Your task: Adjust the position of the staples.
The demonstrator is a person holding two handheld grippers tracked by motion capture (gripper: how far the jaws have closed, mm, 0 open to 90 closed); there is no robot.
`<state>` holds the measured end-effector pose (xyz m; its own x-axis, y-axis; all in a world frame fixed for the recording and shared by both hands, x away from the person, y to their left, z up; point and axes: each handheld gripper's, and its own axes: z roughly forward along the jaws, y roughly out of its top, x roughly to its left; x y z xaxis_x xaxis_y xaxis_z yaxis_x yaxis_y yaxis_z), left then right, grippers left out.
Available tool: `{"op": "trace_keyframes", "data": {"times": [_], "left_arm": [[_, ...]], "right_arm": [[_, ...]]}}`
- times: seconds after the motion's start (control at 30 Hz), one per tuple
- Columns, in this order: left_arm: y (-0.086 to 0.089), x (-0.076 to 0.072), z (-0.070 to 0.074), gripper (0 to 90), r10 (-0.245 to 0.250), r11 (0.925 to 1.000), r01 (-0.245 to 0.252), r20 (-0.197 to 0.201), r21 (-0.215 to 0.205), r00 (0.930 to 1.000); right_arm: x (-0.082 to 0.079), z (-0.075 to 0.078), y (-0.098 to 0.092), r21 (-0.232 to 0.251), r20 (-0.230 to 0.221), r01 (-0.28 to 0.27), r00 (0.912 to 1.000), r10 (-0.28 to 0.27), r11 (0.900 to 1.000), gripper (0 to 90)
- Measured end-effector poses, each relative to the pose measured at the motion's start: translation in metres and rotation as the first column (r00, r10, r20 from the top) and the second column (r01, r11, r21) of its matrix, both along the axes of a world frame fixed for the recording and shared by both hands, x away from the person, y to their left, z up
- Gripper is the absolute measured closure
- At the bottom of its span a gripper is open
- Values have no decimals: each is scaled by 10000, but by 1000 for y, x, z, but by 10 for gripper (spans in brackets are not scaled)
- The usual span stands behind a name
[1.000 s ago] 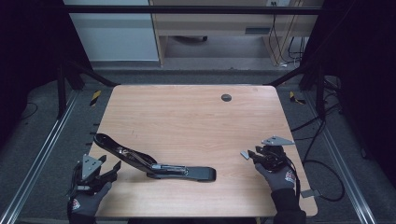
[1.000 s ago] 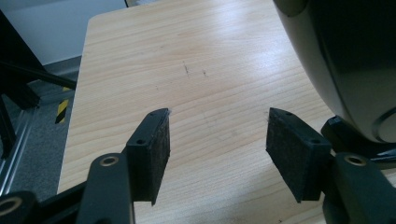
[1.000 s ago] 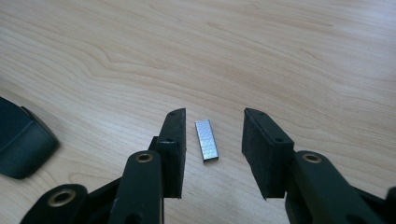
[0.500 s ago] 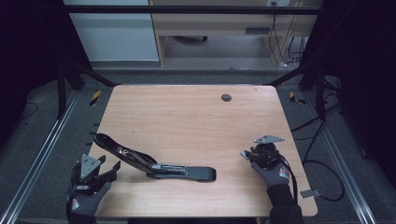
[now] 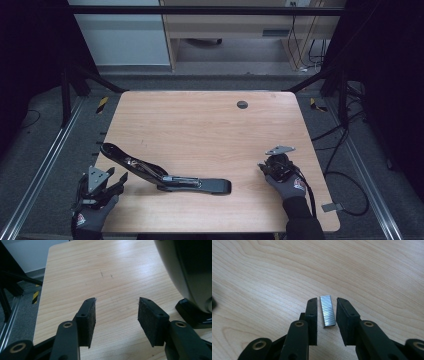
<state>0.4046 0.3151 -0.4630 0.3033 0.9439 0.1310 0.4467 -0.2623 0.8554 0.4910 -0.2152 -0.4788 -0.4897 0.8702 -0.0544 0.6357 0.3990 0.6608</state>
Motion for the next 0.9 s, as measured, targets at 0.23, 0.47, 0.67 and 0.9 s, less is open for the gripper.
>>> {"op": "trace_keyframes", "data": {"times": [0.23, 0.47, 0.67, 0.9], "left_arm": [[0, 1, -1, 491, 32, 10000, -32, -54, 12, 10000], [1, 1, -2, 487, 24, 10000, -24, -101, -6, 9999], [0, 2, -3, 477, -47, 10000, 47, -108, 6, 9999], [0, 1, -3, 477, -169, 9999, 168, -93, -26, 9998]], "right_arm": [[7, -5, 1, -141, -113, -24, 9999, 22, 9999, 738], [10, -6, -2, -103, -186, -18, 9998, 16, 9999, 767], [11, -7, -2, 16, -339, -48, 9994, 48, 10000, 782], [3, 2, -2, 383, -200, -195, 9996, 203, 9991, 784]]}}
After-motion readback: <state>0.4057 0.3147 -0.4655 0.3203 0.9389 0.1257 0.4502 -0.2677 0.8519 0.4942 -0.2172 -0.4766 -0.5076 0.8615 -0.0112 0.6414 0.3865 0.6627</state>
